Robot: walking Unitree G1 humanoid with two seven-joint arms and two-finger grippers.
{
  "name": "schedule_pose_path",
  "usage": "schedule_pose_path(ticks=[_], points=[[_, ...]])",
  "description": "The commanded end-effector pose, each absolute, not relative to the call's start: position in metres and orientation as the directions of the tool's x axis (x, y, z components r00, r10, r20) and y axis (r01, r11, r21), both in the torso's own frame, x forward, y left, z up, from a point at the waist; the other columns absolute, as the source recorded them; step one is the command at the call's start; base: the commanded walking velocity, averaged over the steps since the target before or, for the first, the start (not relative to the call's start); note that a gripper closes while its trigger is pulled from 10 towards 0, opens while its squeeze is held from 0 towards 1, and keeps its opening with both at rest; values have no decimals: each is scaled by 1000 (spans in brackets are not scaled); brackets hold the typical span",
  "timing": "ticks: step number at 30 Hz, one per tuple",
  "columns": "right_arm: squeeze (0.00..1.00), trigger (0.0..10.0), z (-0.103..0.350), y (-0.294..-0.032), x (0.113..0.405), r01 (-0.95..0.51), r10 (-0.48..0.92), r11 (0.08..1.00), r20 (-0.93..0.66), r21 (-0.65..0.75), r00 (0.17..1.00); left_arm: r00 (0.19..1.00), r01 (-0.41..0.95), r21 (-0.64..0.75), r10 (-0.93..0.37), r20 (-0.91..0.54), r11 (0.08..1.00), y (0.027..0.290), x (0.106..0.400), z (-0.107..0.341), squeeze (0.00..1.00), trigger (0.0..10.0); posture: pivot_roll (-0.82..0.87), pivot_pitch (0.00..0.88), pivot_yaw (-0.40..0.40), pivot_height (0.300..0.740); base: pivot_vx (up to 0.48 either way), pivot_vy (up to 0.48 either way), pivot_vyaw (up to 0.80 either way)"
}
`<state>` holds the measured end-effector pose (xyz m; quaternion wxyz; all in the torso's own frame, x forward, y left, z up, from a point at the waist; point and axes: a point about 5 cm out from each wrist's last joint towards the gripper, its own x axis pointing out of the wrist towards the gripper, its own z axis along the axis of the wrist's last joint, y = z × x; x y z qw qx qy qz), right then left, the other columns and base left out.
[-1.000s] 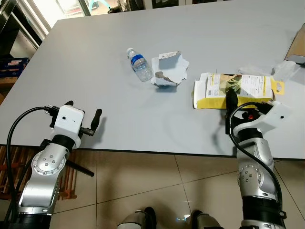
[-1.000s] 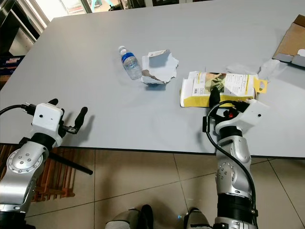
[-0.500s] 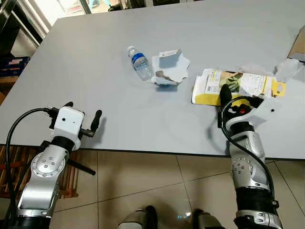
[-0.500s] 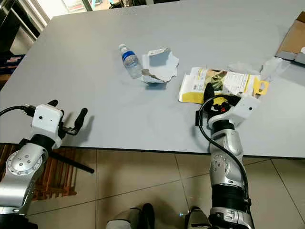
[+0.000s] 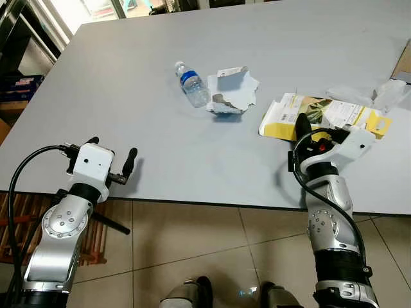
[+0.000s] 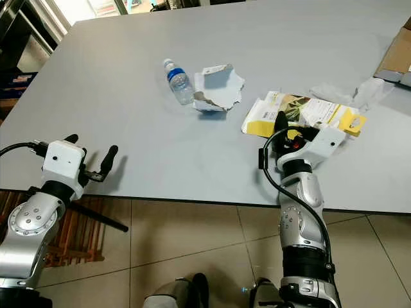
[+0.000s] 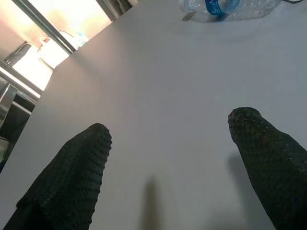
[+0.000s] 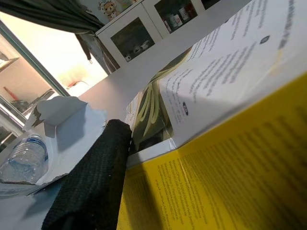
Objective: Picking trash to rubbish bin
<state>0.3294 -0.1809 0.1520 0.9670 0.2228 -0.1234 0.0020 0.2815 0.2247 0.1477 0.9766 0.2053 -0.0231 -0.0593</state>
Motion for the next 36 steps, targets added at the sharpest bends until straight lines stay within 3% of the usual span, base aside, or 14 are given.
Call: schedule_pose_path(ticks=[1,11,36], points=[[0,0,132,-177,327,-30,-42,893,151,449,988,994,96,419,-112,14,903,229,280,148,0,10000,150,227,213,740,0,0,0],[0,0,139,-177,331,-42,-39,900,176,433,984,994,91,413,-110,21,906,227,282,148,0,10000,146,217,206,740,0,0,0],[0,0,206,-178,331,-106,-15,945,365,309,931,993,83,347,-106,50,934,204,294,139,0,10000,55,175,150,740,0,0,0]])
